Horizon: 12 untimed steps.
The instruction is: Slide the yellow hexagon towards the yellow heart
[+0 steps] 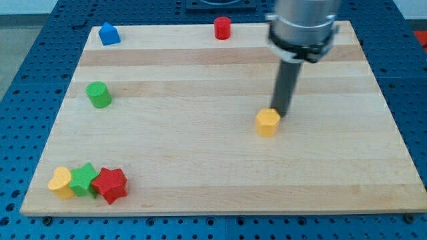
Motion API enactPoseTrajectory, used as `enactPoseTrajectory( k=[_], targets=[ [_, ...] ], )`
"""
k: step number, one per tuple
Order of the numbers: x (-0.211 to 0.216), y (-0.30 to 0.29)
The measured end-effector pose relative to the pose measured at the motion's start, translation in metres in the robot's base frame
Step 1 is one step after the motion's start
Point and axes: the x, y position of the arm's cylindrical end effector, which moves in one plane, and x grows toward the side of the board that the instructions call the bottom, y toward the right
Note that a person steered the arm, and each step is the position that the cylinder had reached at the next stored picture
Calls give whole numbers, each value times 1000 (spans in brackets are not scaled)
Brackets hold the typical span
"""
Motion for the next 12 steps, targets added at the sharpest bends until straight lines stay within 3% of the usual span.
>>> enactPoseTrajectory(
  k=[1, 2, 4, 6, 8, 10, 12],
  targets=[
    [12, -73],
    [16, -104],
    [-33, -47],
    [-12, 44],
    [48, 12],
    [59, -58],
    [30, -4]
  ],
)
